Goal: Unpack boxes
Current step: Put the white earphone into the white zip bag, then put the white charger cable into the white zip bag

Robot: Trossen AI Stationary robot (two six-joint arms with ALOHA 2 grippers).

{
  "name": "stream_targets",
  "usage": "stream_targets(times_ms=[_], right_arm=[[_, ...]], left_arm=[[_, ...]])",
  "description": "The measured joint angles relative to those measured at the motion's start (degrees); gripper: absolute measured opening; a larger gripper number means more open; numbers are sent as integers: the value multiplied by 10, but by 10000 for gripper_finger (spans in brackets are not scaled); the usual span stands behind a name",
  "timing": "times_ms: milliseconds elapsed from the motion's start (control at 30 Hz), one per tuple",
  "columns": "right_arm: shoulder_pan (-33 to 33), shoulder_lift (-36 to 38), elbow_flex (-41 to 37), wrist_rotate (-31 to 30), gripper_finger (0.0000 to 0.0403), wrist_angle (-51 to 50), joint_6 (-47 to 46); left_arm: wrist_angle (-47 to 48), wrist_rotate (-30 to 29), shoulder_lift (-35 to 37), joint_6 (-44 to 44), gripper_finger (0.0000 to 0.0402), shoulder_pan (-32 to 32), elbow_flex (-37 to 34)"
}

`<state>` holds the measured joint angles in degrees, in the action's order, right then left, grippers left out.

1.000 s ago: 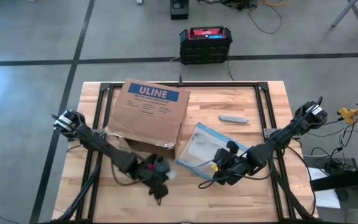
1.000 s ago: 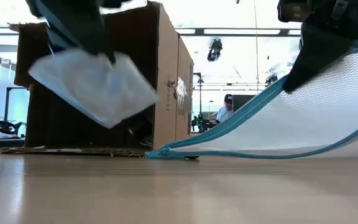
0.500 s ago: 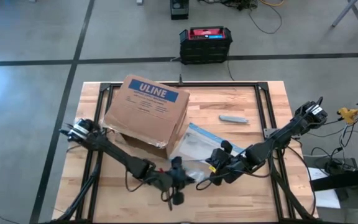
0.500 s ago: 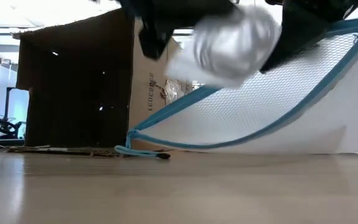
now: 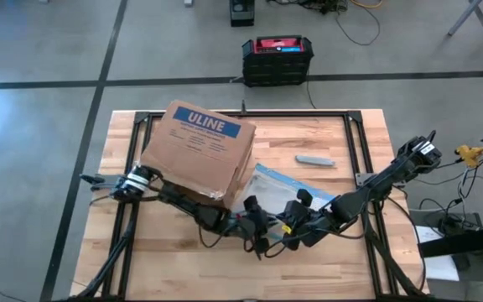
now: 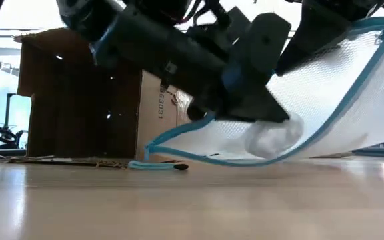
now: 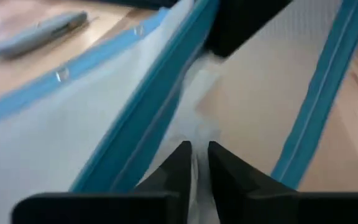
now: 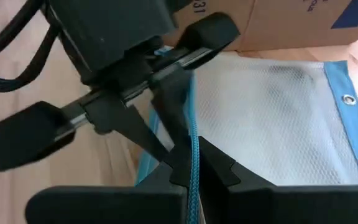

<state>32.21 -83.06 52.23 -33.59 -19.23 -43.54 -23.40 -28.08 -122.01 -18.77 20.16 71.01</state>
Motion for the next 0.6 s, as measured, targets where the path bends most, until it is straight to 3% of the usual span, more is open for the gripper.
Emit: stream_targets(times_ms=[167, 267, 433, 600], right_arm=[[0, 1, 0, 6, 0, -47, -9], [0, 1, 0, 6, 0, -85, -30], [1, 1, 0, 36, 0, -137, -57], [8, 1, 0, 54, 0, -188, -74]], left_arm=[[110, -41, 31, 50, 119, 2, 42], [206, -36, 56, 49, 164, 1, 69], [448, -40, 110, -31, 210, 25, 124], [643, -70, 147, -164, 214, 72, 149]])
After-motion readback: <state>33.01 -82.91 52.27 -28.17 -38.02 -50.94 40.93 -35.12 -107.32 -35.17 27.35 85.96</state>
